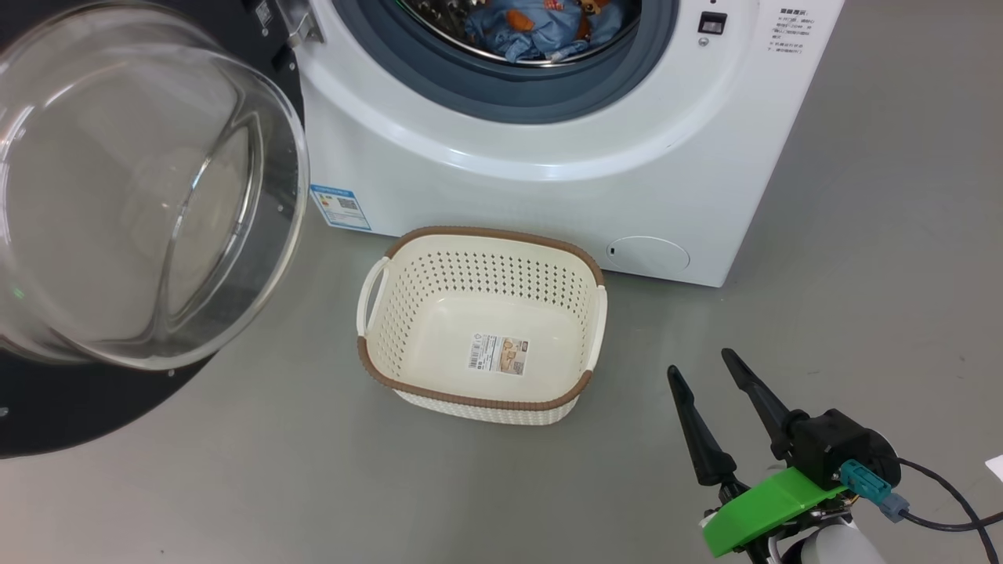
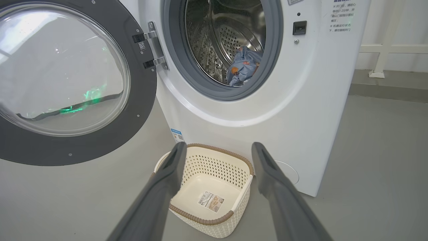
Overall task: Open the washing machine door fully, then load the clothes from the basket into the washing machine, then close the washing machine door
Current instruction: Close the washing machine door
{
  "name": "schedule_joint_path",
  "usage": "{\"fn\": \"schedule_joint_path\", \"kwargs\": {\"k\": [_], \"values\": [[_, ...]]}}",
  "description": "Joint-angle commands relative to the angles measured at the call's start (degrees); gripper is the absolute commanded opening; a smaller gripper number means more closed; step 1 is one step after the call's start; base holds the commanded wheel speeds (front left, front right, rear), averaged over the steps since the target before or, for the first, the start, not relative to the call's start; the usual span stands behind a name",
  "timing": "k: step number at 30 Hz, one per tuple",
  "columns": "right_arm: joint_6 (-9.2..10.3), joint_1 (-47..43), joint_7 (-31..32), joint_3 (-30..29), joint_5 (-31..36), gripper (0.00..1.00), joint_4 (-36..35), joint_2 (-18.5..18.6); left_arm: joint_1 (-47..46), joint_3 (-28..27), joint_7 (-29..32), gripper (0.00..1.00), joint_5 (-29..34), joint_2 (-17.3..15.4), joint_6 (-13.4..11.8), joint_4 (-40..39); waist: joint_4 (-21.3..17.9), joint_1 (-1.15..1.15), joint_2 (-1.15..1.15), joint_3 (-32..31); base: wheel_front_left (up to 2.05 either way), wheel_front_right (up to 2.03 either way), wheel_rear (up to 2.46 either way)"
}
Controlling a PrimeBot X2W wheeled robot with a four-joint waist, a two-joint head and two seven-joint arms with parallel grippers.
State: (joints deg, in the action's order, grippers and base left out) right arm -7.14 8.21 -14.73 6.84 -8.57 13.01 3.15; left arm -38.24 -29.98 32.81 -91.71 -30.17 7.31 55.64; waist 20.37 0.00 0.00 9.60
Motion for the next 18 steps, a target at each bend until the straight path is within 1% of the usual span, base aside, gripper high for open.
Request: {"fn": "schedule_joint_path", "kwargs": {"k": [1, 4, 7, 13, 16, 18], "values": [[-0.35, 1.8, -0.3, 1.4, -0.1, 1.00, -1.3, -0.3, -0.4, -0.3, 2.0, 0.00, -0.5, -3.2, 0.2, -1.3, 0.0, 0.00, 0.00, 0.1, 0.00, 0.00, 0.00], [-0.35, 1.9, -0.3, 1.5, -0.4, 1.00, -1.2, -0.3, 0.2, 0.1, 5.4, 0.00, -1.0, -3.1, 0.2, -1.8, 0.0, 0.00, 0.00, 0.1, 0.00, 0.00, 0.00], [-0.35, 1.9, -0.3, 1.5, -0.8, 1.00, -1.0, -0.3, 1.1, 0.6, 11.1, 0.00, -2.3, -2.8, 0.2, -2.8, 0.0, 0.00, 0.00, 0.1, 0.00, 0.00, 0.00], [-0.35, 1.9, -0.3, 1.5, -1.2, 1.00, -0.9, -0.3, 3.4, 1.3, 19.6, 0.00, -3.9, -2.6, 0.2, -5.3, -0.3, 0.00, 0.00, 0.2, 0.00, 0.00, 0.00], [-0.35, 2.0, -0.3, 1.5, -1.5, 1.00, -0.9, -0.3, 4.2, 1.1, 25.8, 0.00, -6.5, -1.4, 0.2, -6.3, -0.5, 0.00, 0.00, 0.1, 0.00, 0.00, 0.00], [-0.35, 2.0, -0.3, 1.5, -1.6, 1.00, -0.9, -0.3, 5.2, 1.1, 29.4, 0.00, -7.6, -1.3, 0.2, -7.2, -0.8, 0.00, 0.00, 0.0, 0.00, 0.00, 0.00]]}}
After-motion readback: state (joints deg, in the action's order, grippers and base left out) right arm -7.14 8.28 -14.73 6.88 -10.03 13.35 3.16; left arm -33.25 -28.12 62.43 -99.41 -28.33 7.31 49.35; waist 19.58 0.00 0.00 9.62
